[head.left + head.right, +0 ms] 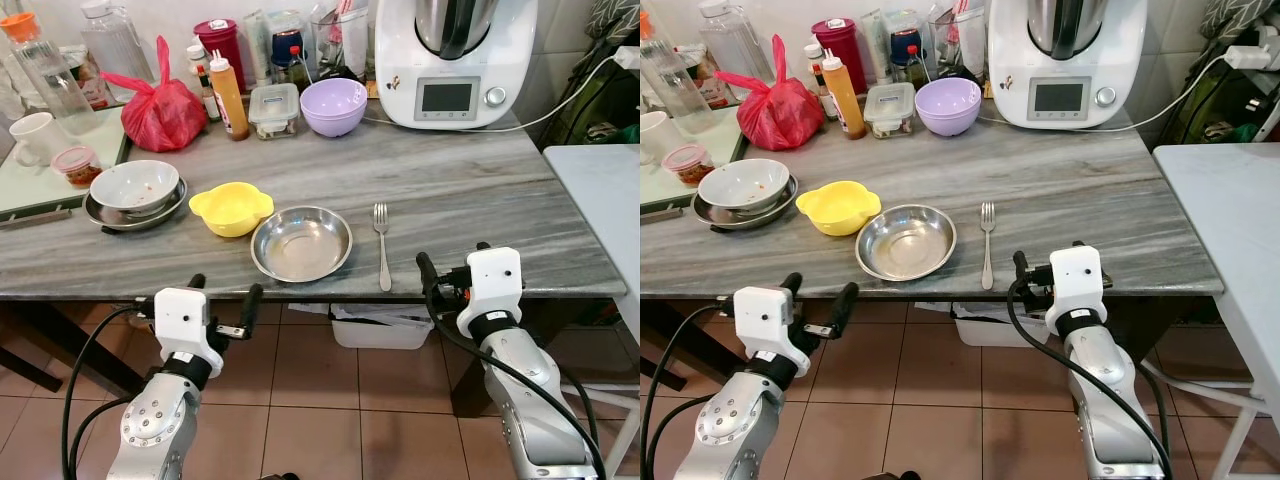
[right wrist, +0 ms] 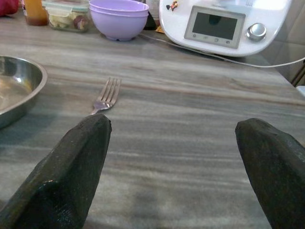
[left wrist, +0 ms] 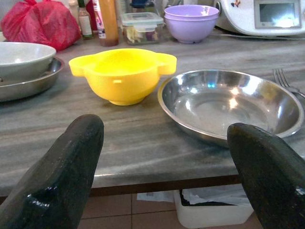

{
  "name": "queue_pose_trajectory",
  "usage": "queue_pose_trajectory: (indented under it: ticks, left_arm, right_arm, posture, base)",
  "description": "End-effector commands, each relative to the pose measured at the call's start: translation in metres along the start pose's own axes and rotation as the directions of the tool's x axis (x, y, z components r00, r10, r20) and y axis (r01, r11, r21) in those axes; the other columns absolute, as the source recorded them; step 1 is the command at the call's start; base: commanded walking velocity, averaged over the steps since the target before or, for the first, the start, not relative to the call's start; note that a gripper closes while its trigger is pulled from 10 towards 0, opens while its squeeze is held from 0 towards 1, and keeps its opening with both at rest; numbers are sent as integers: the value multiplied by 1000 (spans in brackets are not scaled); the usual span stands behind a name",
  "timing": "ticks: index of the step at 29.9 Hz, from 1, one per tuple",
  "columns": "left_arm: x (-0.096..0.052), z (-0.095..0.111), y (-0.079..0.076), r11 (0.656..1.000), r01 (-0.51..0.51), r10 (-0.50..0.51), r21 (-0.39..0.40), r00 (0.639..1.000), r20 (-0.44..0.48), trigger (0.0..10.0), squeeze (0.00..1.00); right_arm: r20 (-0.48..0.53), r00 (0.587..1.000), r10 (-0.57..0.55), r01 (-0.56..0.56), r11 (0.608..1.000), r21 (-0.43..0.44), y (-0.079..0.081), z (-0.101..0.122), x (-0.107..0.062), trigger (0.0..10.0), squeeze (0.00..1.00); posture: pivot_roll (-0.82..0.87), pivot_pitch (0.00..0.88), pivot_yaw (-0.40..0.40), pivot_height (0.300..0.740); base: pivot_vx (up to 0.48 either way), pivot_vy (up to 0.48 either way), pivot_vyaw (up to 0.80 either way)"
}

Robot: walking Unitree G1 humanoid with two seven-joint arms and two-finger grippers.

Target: Setting the table

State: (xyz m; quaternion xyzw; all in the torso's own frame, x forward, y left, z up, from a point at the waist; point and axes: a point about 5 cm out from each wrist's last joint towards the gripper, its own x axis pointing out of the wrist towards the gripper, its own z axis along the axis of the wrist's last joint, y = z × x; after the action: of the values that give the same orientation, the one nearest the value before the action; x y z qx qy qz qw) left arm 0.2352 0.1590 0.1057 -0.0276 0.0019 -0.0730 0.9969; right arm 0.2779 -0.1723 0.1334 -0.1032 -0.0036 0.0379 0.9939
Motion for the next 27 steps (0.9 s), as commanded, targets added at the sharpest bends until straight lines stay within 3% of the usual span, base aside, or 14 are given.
queue_pose_trajectory:
  ticks: [1,9,22,27]
  left_arm:
    - [-2,-4,4,1000,-26,26,-1,1000,-17,10000,0]
    - [3,-4,10,992,-114,115,46,993,-36,10000,0]
    - [6,-2,9,992,-113,116,63,992,-46,10000,0]
    - [6,-2,9,991,-112,115,67,992,-51,10000,0]
  right_arm:
    - [18,1000,11,-11,1000,9,1,6,-1,10000,0]
    - [-1,999,44,-44,996,78,10,6,-1,10000,0]
    - [3,999,52,-52,996,76,11,9,0,10000,0]
    - [3,1000,6,-6,999,46,9,8,2,10000,0]
  posture:
    - [-133,50,90,740]
    - [-126,56,96,740]
    - [-125,60,101,740]
    - [-124,58,103,740]
  base:
    - [0,0,0]
    - [0,0,0]
    - [0,0,0]
    - [-98,0,0]
